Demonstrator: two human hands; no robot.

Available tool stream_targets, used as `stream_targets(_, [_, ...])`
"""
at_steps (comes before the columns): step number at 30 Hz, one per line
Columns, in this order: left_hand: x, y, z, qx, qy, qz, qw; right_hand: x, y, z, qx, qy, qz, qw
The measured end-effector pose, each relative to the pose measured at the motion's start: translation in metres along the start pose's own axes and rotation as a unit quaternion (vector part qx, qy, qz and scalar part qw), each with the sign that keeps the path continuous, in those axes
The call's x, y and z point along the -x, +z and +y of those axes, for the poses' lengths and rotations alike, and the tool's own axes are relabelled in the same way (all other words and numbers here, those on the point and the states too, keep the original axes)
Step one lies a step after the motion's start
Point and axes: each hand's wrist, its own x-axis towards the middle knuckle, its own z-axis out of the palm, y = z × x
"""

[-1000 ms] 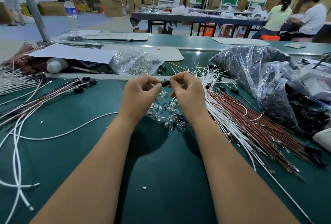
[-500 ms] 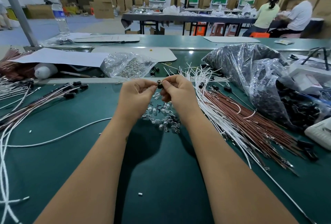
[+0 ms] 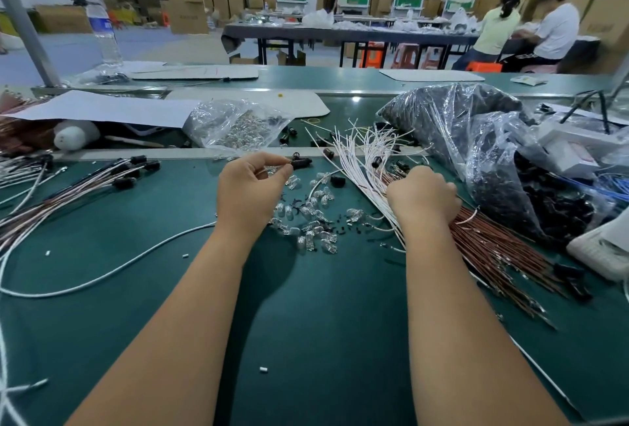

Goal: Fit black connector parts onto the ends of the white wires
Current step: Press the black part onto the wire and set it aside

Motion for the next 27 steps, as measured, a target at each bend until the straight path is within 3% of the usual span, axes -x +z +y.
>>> stream_targets(9, [0.002,0.003,-0.001,-0.024,-0.011,-0.016,1.000,0.002,0.004,0.001,-0.054,0.014,0.032,0.998])
stream_targets(12, [0.002,0.003,0.000,-0.020,-0.022,-0.037,0.999,0.004,0.003,-0.004,-0.032,0.000,0.136,0.990])
stream_targets(14, [0.002,0.002,0.001,-0.021,-0.024,-0.036,0.999,0.007,0.004,-0.014,-0.040,-0.056,0.236,0.969])
stream_targets(16, [0.000,0.000,0.000,-0.014,-0.037,-0.032,0.999,0.014,0.007,-0.027,-0.081,-0.145,0.279,0.946])
stream_targets(21, [-0.005,-0.009,-0.002,-0.005,-0.068,-0.009,0.998,0.039,0.029,-0.054,-0.162,-0.343,0.181,0.908])
stream_targets(27, [-0.006,-0.016,-0.004,0.010,-0.090,-0.013,0.996,0.036,0.035,-0.050,-0.232,-0.332,0.118,0.907])
